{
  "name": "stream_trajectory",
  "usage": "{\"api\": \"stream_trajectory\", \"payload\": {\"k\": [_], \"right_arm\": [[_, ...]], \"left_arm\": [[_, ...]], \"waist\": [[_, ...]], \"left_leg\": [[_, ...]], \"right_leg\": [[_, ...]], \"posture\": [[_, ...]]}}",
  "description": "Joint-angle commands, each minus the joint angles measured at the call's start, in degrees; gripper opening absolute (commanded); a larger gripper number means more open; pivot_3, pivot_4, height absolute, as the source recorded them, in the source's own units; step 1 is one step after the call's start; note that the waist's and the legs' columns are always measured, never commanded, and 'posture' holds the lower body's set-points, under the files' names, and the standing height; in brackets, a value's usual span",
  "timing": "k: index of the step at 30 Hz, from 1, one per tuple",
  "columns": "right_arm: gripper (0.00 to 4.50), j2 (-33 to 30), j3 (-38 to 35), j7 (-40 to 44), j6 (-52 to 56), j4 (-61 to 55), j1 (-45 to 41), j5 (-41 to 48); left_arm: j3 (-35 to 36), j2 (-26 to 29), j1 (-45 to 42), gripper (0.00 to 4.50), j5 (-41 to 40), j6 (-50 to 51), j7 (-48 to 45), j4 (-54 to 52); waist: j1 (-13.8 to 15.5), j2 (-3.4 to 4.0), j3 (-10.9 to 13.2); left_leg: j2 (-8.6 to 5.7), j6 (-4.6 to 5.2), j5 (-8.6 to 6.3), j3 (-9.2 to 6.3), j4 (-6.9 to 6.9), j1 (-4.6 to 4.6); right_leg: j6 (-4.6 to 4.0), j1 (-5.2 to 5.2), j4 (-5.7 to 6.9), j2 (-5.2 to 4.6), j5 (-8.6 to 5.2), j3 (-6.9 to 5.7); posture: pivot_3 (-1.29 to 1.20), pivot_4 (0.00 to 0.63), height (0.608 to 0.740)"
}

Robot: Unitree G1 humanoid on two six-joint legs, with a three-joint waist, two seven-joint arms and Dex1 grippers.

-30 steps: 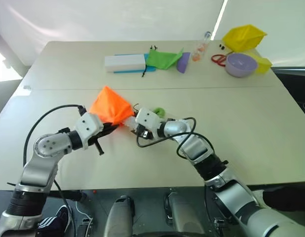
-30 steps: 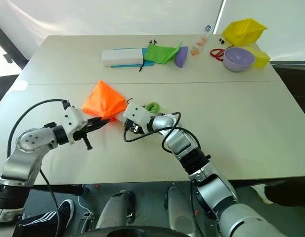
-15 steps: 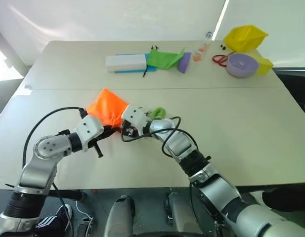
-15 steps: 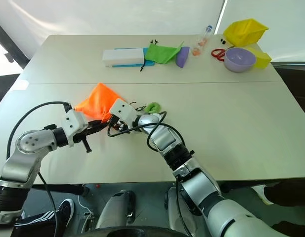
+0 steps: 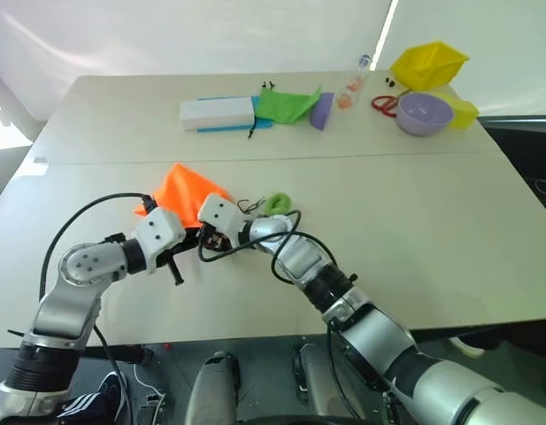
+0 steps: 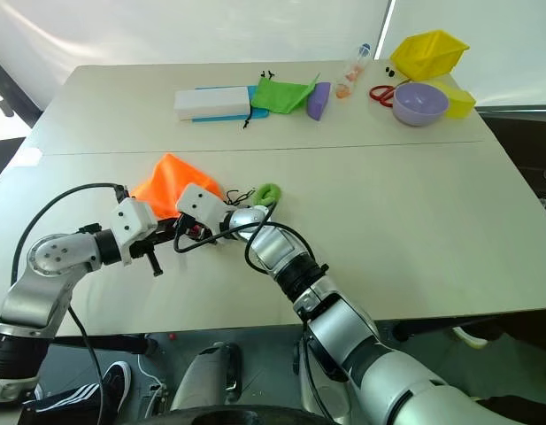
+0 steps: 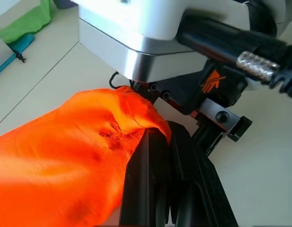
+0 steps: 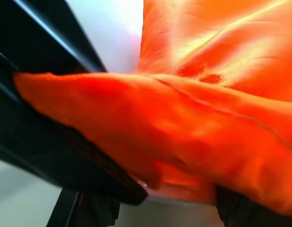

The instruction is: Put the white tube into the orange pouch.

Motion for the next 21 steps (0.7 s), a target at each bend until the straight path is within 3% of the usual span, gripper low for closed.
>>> {"api": "stream_trajectory", "payload": {"k": [1,4,6,10,21], "right_arm": [[1.84,2.5,-1.1,-0.1,-3.1,0.8,-2.4,0.9],[1.84,3.8,-2.6,-0.1,-2.7,1.2,-2.4,2.2],[2.86,4.2,-3.0,1.1,-1.3,0.5,-2.0,3.3],[4.42,3.2,-1.8,3.4,-0.5,-2.6,-0.7,3.7],[4.42,-11.3,-0.7,14.5,4.7,-20.6,5.2,4.3]], "left_arm": [[1.1,0.6,0.4,0.0,-0.6,-0.3,-0.2,-1.1],[1.0,0.5,1.0,0.0,-0.5,-0.3,0.0,-1.4],[0.9,0.4,1.2,0.0,-0.3,-0.4,0.1,-1.5],[1.3,0.4,1.5,0.0,-0.1,-0.9,0.3,-0.9],[2.2,1.3,1.8,0.0,0.2,-3.2,-0.1,2.2]], "waist": [[0.0,0.0,0.0],[0.1,0.01,0.0],[0.1,0.01,0.0],[0.1,0.02,0.0],[0.2,0.01,0.0]], "left_leg": [[0.0,0.0,0.0,0.0,0.0,0.0],[0.0,0.0,0.0,0.0,-0.02,0.0],[0.0,0.0,0.0,0.01,-0.02,-0.01],[0.0,0.0,0.0,0.0,-0.02,-0.01],[-0.04,0.0,0.0,0.02,0.01,-0.02]], "right_leg": [[0.0,0.0,0.01,0.0,0.0,0.0],[0.0,-0.01,0.0,-0.01,0.0,0.0],[0.0,-0.01,-0.01,-0.02,0.0,0.0],[-0.01,-0.01,0.0,-0.02,0.0,0.0],[-0.02,0.01,-0.03,-0.09,-0.01,0.0]], "posture": [[0.0,0.15,0.74],[0.0,0.15,0.74],[0.0,0.15,0.74],[0.0,0.15,0.74],[0.0,0.15,0.74]]}}
